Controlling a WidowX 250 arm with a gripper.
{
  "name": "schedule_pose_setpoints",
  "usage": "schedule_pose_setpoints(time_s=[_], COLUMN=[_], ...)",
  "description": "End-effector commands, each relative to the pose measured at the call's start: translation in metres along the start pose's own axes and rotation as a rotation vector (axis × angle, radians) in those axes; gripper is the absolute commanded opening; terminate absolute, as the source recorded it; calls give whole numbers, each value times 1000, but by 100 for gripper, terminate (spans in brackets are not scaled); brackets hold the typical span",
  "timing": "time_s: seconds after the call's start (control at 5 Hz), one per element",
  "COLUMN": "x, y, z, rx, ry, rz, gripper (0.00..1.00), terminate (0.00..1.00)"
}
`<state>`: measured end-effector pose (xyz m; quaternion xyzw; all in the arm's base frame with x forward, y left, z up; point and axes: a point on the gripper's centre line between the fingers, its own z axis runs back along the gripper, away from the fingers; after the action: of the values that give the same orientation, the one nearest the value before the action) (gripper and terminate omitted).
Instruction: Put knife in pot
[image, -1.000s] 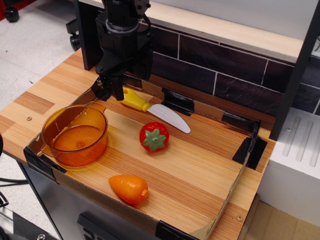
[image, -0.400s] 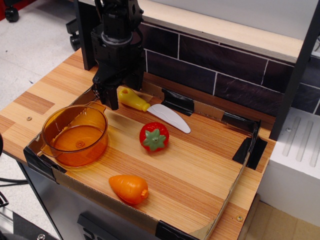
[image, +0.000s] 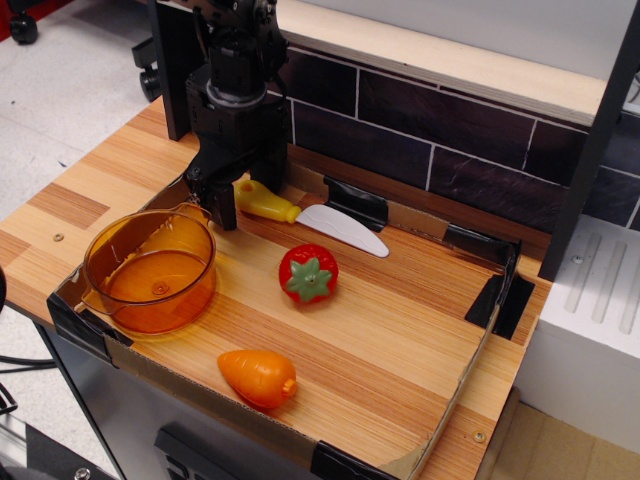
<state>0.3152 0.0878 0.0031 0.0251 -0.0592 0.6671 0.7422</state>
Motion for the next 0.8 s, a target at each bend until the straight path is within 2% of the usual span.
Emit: schedule_pose_setpoints(time_s=[0.0, 0.4, 0.6], x=[6, 4, -1], y=[-10, -15, -12], z=[6, 31, 55], rx=[-33, -36, -67], ry=[8, 58, 91], rz=[16, 22, 16], gripper=[0, 0, 0], terminate=[0, 0, 0])
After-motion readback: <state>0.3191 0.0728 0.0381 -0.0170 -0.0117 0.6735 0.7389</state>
